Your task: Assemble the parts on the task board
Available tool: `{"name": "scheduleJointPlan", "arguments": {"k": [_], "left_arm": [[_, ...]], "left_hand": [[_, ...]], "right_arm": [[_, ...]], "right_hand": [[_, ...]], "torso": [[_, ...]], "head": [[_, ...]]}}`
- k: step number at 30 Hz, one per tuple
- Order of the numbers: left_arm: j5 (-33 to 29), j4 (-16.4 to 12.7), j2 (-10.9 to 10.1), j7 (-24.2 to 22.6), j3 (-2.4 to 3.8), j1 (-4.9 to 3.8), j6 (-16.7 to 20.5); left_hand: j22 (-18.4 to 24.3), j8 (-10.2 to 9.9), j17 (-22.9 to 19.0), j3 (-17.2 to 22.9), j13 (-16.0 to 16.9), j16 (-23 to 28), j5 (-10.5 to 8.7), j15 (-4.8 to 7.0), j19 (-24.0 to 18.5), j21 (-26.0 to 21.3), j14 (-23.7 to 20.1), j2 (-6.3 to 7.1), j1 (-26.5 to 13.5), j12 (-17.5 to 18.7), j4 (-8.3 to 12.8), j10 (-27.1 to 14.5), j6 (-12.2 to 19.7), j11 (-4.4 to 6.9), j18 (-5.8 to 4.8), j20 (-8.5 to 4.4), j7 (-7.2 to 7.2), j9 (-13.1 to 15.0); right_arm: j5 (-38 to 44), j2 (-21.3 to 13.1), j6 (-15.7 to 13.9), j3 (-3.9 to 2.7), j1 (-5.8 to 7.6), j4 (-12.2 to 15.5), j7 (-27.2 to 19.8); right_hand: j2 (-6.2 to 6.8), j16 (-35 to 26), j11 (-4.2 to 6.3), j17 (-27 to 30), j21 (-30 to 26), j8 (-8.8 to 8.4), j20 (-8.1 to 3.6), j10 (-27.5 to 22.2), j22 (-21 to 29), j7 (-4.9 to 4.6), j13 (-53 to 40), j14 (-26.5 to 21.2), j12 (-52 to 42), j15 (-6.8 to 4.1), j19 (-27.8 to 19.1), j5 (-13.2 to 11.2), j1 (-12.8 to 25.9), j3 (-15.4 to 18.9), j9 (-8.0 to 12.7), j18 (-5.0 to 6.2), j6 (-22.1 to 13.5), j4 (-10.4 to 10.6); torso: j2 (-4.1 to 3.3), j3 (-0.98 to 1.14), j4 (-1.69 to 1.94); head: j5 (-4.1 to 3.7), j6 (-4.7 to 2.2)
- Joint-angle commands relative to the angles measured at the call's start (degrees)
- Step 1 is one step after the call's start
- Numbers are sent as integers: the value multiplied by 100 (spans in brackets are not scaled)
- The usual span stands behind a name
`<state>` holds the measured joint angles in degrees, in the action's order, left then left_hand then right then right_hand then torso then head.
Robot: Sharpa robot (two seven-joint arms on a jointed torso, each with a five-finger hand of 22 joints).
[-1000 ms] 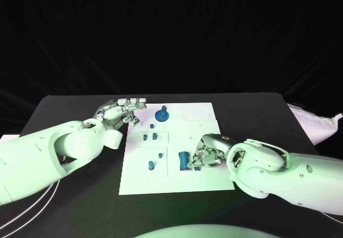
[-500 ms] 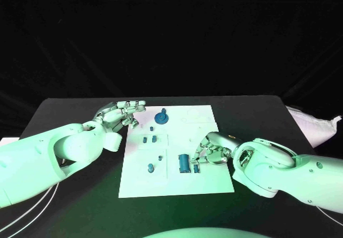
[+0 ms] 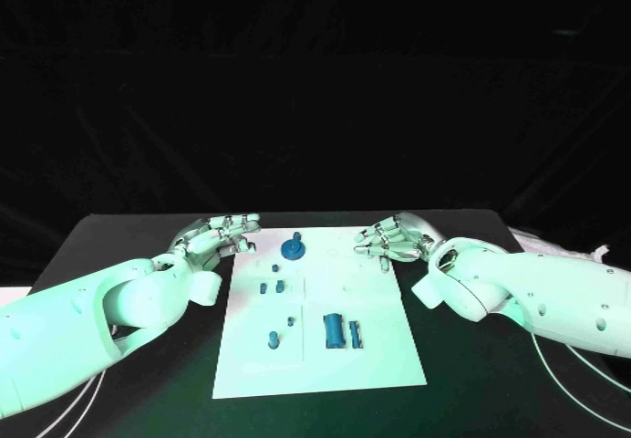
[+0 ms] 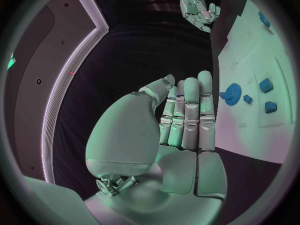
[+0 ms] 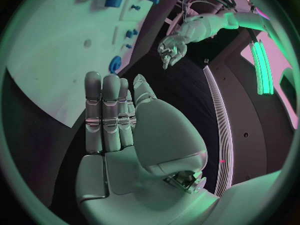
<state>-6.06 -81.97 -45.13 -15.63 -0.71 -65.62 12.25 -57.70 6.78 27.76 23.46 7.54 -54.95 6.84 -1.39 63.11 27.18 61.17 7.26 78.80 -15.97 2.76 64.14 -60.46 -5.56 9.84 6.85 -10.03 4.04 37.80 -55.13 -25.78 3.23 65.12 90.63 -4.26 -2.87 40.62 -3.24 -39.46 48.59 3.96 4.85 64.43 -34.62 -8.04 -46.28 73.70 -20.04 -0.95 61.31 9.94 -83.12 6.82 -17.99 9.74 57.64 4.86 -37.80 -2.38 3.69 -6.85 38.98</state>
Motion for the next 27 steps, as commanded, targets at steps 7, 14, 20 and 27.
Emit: {"name": "scheduleJointPlan", "arguments": {"k": [7, 14, 20, 27], "left_arm": [[-384, 523, 287, -528, 6, 31, 360], [-255, 646, 364, -327, 2, 35, 303], [-138, 449, 320, -475, 12, 105, 695], [147, -28, 215, -835, 34, 274, 1648]], "left_hand": [[1041, -63, -1379, -42, -380, 2508, -1, -491, -1706, -1499, -957, 33, -91, 428, -152, -390, 315, -254, -85, 439, -17, -25], [3138, -678, -2186, -782, -754, 4215, -210, -378, -3250, -2298, -2426, -201, -2540, 1043, -276, -2263, 2146, -32, -295, 276, 311, -404], [3737, -678, -2325, -1136, -754, 4517, -684, -265, -3931, -2718, -3247, -320, -3732, 1171, -276, -3186, 3009, 96, -377, 63, 464, -404], [4213, -678, -2776, -1418, -754, 4745, -684, 139, -4485, -2718, -3917, -726, -4701, 1597, -276, -3942, 3720, 556, -471, -114, 590, -404]], "right_arm": [[-2751, 773, 917, -72, 51, -1493, -1815], [-2338, 967, 589, -88, 46, -1800, -1448], [-2572, 980, 197, -126, -42, -1519, -1627], [-3134, 1010, -749, -218, -253, -844, -2058]], "right_hand": [[-186, -2800, -369, 1846, -2311, -44, 540, -229, 1563, -234, 2452, -1113, 1594, 564, -725, -195, -400, -251, 452, 72, -204, -176], [287, -3568, -158, 2974, -3513, -396, 224, -2067, 2504, 102, 3823, -2828, 2004, 95, -2152, -445, 2414, -682, 1095, -294, -1924, -486], [287, -4062, 324, 3195, -3815, -396, 67, -3037, 2720, 257, 4010, -3831, 2004, 95, -3035, -571, 3722, -682, 1254, -388, -2776, -486], [287, -4062, 324, 3371, -4059, -396, -63, -3832, 2894, 387, 4155, -4662, 2004, 95, -3762, -994, 4798, -682, 1381, -455, -3480, -486]], "torso": [[205, 0, -41], [202, 5, -41], [343, 76, -141], [591, 202, -318]], "head": [[18, -401], [44, -414], [241, -428], [586, -453]]}}
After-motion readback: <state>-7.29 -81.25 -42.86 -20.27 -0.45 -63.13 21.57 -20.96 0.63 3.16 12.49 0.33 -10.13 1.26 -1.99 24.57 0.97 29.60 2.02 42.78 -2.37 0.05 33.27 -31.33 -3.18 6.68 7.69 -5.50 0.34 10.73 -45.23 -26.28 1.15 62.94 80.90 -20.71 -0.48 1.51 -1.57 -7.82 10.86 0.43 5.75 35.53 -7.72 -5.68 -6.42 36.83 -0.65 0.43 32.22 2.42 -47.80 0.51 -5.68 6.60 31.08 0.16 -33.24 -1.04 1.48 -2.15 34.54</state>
